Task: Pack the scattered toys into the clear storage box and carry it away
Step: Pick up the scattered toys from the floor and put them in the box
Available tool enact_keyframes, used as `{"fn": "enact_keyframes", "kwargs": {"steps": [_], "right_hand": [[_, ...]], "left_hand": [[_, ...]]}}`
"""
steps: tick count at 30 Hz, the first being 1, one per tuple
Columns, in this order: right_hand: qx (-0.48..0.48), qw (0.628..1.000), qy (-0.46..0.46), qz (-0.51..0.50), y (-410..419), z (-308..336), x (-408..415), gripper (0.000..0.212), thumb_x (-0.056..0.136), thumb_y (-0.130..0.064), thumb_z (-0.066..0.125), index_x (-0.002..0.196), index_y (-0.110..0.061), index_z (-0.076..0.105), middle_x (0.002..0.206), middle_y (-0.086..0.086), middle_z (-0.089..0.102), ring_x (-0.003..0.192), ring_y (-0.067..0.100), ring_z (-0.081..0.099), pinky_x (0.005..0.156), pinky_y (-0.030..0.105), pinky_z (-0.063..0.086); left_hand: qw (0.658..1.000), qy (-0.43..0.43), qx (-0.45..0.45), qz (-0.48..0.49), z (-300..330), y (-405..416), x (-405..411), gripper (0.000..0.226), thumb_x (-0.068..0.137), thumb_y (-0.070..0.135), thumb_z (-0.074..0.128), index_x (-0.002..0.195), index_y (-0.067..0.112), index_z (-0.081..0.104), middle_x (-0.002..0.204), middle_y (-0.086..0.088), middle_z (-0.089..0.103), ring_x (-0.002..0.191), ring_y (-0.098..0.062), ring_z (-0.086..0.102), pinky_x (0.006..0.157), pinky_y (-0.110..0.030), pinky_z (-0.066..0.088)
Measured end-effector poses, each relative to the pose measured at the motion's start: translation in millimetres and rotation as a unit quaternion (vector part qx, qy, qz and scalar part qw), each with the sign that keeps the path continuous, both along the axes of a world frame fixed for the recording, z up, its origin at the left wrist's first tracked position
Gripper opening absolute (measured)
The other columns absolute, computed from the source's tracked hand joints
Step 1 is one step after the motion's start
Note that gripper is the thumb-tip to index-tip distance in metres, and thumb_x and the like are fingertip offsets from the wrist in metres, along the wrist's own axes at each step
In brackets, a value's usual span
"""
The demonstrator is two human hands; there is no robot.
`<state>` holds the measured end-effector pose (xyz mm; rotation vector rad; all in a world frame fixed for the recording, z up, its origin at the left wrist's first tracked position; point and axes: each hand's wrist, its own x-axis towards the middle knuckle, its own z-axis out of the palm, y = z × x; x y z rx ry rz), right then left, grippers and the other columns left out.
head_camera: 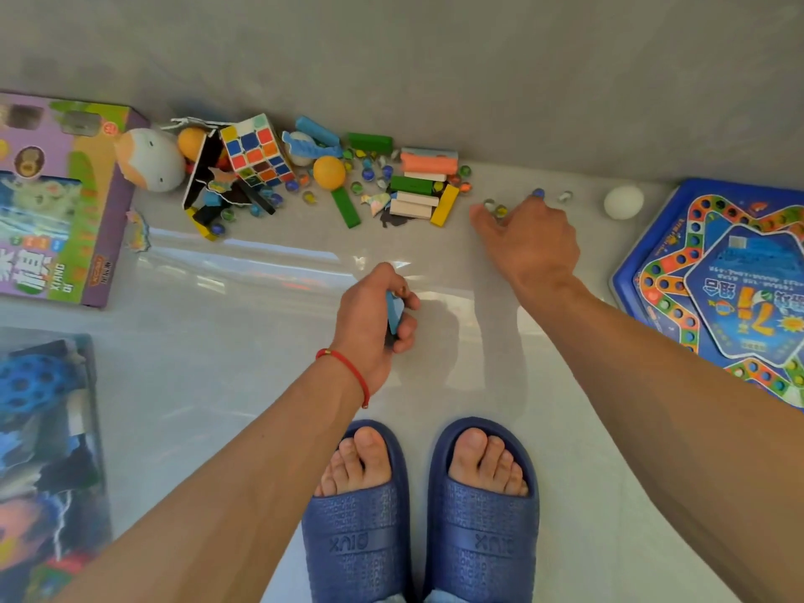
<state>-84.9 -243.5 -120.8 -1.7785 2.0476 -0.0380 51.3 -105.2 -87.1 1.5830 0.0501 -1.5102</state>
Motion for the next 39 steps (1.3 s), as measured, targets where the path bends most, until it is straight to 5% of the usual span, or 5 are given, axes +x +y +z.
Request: {"fn": "enact_keyframes", "kwargs": {"steps": [9, 14, 20, 26, 39], "right_hand": [[0.030, 0.983, -0.180, -0.035, 48, 9, -24, 0.035, 0.089, -0.038, 0.046, 0.074, -0.008, 0.059, 0.071, 0.008, 0.062, 0.069, 0.029, 0.056, 0.065, 0.037, 0.046], [0.327, 0.743, -0.529, -0.247, 108, 53, -52, 0.027, 0.082, -0.023, 0.040, 0.075, -0.005, 0.059, 0.069, 0.010, 0.052, 0.056, 0.020, 0.045, 0.047, 0.029, 0.027], [0.445, 0.810, -0.378, -0.060, 128, 155, -10, 0.015, 0.100, -0.005, 0.052, 0.106, 0.006, 0.060, 0.088, 0.020, 0.065, 0.070, 0.024, 0.067, 0.053, 0.026, 0.054], [0.544, 0.765, -0.307, 0.159, 204, 280, 129, 0.019, 0.095, -0.008, 0.061, 0.113, -0.004, 0.065, 0.094, 0.010, 0.065, 0.080, 0.021, 0.062, 0.072, 0.031, 0.056], [0.478, 0.788, -0.247, 0.299, 305, 314, 257, 0.041, 0.098, -0.022, 0.057, 0.134, -0.003, 0.054, 0.136, 0.019, 0.055, 0.117, 0.032, 0.061, 0.094, 0.042, 0.056]], "left_hand": [[0.994, 0.101, -0.040, 0.026, 9, 24, 4, 0.017, 0.082, 0.022, 0.048, 0.067, 0.015, 0.047, 0.074, -0.008, 0.051, 0.046, -0.018, 0.033, 0.047, -0.026, 0.017], [0.983, 0.158, -0.055, 0.073, 50, 73, 10, 0.017, 0.081, 0.023, 0.047, 0.067, 0.016, 0.046, 0.076, -0.007, 0.051, 0.043, -0.016, 0.031, 0.048, -0.027, 0.014], [0.966, 0.179, -0.096, 0.160, 133, 170, 55, 0.009, 0.078, 0.022, 0.047, 0.070, 0.017, 0.046, 0.077, -0.006, 0.049, 0.044, -0.017, 0.030, 0.045, -0.024, 0.018], [0.942, 0.108, -0.129, 0.290, 202, 298, 129, 0.013, 0.084, 0.021, 0.045, 0.075, 0.016, 0.052, 0.079, -0.006, 0.051, 0.057, -0.018, 0.043, 0.045, -0.022, 0.032], [0.927, 0.010, -0.003, 0.374, 238, 414, 204, 0.049, 0.090, 0.025, 0.052, 0.134, 0.007, 0.041, 0.127, -0.029, 0.051, 0.113, -0.045, 0.057, 0.107, -0.064, 0.035]]}}
